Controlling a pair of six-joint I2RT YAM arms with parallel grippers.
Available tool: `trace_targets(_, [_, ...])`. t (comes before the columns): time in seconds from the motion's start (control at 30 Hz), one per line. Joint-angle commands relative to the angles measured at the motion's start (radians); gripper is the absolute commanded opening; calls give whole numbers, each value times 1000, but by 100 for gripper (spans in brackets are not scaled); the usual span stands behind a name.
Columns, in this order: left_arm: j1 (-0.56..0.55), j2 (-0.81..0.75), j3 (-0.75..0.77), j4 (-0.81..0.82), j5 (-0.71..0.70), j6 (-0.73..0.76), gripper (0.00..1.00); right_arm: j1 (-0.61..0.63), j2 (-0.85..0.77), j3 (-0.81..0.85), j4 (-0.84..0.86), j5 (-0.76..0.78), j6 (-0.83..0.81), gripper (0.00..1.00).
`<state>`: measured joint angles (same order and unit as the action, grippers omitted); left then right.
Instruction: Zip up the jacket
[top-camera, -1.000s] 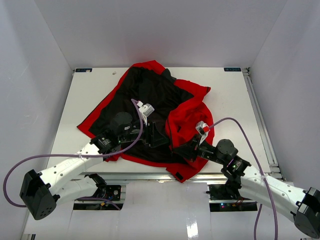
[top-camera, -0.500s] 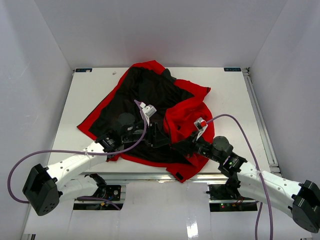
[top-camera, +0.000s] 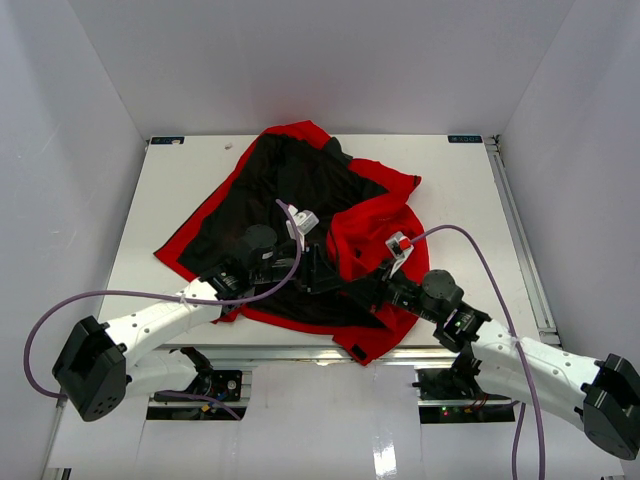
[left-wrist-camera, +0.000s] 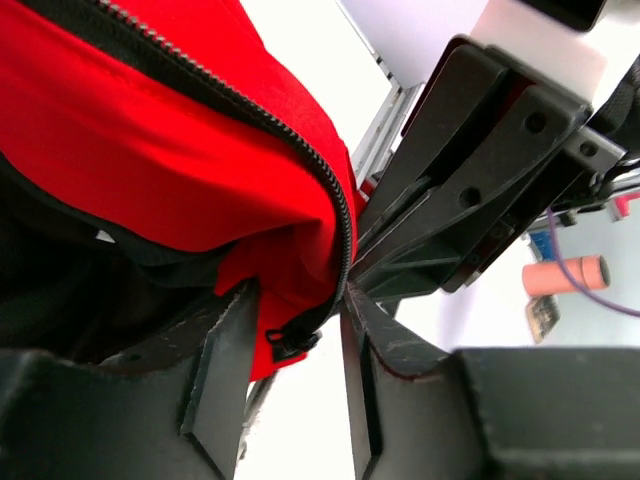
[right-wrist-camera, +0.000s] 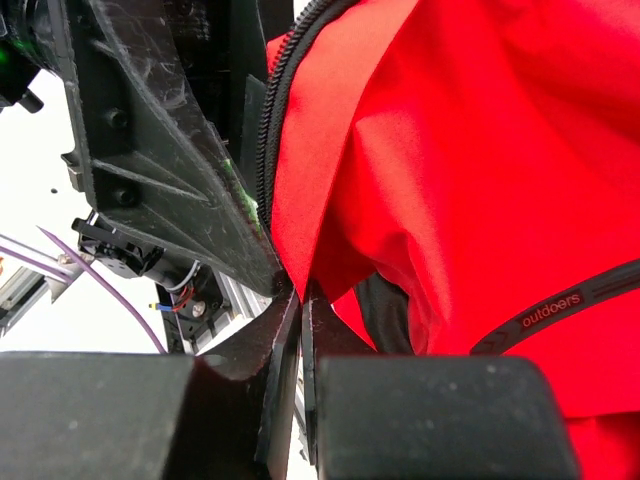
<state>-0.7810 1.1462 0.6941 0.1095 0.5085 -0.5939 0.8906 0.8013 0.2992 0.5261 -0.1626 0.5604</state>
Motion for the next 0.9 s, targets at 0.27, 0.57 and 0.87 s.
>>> trace_targets(0.27, [-4,-51,-16,96,117,-19,1,11,-69,17,58,-41,-91,49])
trace_targets(0.57, [0,-52,-14,150,258,-29,0,11,-87,37,33,-113,-181,55])
trace_targets(0.87, [4,-31,-17,200,329,-42,0,11,-78,44,54,-219,-246,45])
